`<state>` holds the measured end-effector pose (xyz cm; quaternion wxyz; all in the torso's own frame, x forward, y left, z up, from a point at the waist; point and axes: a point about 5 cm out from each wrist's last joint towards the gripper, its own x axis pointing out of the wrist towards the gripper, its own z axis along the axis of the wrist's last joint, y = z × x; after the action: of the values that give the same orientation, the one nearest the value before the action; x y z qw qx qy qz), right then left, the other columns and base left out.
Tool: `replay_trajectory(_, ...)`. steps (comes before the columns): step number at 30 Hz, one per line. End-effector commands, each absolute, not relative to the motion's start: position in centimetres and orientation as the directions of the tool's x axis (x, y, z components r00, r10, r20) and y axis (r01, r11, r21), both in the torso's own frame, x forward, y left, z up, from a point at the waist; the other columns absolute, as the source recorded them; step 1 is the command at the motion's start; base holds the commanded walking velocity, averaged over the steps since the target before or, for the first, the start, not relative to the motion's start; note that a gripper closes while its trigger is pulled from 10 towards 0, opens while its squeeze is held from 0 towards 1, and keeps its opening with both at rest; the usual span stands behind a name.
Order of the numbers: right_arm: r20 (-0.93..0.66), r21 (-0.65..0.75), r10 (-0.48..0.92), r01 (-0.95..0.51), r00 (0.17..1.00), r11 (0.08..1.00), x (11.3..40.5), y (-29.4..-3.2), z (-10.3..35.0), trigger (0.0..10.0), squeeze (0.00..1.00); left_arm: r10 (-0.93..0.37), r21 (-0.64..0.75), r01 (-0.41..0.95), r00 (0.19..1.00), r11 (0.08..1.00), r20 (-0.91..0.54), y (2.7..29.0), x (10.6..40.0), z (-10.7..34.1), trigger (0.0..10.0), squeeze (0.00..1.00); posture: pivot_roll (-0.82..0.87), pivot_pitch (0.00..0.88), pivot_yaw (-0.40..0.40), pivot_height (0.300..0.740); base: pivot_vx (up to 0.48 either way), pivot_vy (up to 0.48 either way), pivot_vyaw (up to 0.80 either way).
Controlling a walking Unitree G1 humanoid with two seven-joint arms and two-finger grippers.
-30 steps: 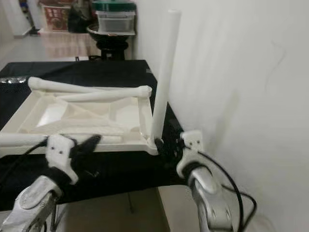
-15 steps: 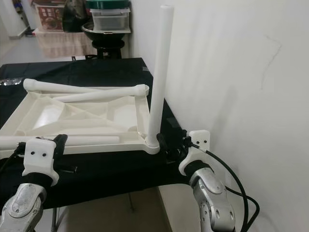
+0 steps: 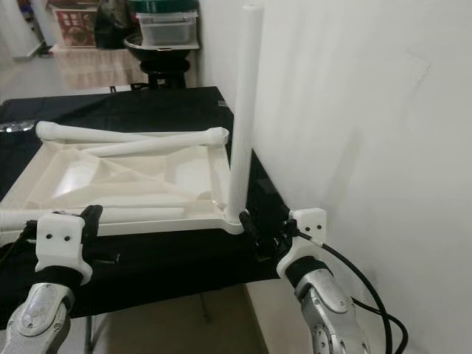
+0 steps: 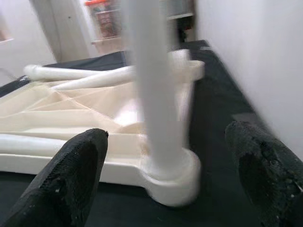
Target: Building children table
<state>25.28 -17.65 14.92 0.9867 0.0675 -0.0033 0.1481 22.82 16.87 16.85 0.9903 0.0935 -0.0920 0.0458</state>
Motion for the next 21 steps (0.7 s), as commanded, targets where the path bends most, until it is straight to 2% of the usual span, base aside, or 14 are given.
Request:
replay_trajectory(1,0.028,0.164,0.31,-0.31,0.95,0.937,25.25,-17.16,14.74,10.0,0.0,0.106,0.204,-0.141,0.979,0.969,0.174,17.45,22.74,16.41,10.0,0.0,-0.09,0.044,-0.037,0.74,0.0,0.48,0.0)
replay_trajectory(21,0.013,0.173,0.311,-0.309,0.95,0.935,25.7,-17.42,14.62,10.0,0.0,0.082,0.202,-0.117,0.982,0.972,0.172,17.01,23.11,16.55,10.0,0.0,-0.09,0.014,-0.038,0.74,0.0,0.463,0.0)
